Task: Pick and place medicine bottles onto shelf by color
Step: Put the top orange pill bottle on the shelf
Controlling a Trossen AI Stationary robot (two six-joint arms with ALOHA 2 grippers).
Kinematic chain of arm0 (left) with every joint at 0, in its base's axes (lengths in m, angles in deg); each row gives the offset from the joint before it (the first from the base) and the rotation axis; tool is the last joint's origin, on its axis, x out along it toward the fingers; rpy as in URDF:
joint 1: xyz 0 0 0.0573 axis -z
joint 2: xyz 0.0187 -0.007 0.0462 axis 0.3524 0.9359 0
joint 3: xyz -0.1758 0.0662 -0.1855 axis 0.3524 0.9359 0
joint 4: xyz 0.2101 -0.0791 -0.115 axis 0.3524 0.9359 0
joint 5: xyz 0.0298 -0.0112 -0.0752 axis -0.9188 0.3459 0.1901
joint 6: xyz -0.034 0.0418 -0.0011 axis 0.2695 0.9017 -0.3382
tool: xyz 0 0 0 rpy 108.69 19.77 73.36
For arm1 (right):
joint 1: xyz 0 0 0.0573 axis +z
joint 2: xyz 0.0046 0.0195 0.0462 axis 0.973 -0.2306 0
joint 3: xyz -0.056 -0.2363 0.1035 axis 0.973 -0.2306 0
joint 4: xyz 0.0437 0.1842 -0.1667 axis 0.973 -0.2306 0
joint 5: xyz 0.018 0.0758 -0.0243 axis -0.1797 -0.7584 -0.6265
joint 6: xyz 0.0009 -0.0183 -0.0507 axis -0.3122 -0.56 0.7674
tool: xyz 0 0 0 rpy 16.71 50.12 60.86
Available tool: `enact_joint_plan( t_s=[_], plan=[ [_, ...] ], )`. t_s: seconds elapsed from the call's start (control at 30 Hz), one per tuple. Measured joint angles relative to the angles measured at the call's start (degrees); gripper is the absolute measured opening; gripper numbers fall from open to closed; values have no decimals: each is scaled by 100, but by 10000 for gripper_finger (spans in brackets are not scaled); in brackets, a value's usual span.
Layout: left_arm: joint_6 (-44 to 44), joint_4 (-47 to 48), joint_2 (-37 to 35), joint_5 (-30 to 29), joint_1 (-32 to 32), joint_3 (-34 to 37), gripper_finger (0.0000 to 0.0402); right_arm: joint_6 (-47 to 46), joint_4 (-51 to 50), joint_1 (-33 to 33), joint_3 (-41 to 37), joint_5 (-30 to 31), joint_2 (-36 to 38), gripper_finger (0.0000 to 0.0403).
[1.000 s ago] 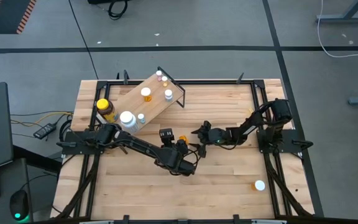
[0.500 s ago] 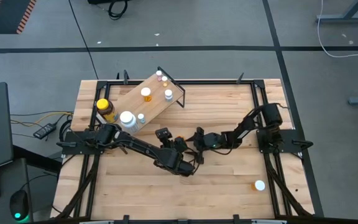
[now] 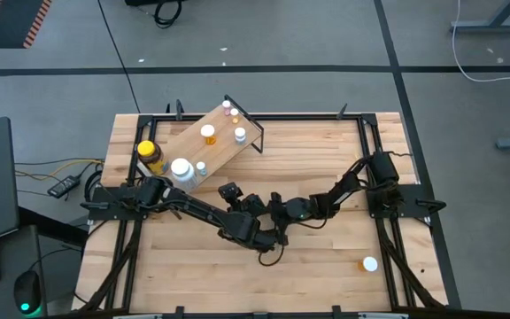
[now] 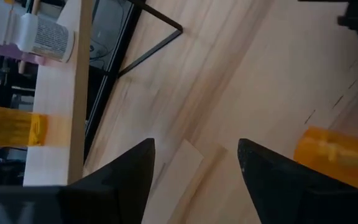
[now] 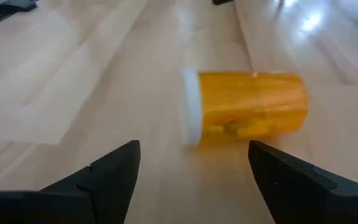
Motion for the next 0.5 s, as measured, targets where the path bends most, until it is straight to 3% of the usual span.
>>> enact_joint_plan(
  t_s=[0.23,0.33,0.5],
  plan=[
    [-586,-4,0,163,226,0,240,30,-91,260,-7,-19,0,308],
    [-1729,51,-2,33,375,131,245,-101,-445,344,-9,43,97,308],
    [-3879,-56,0,-203,589,934,261,-462,-1322,408,-1,223,483,308]
  ],
)
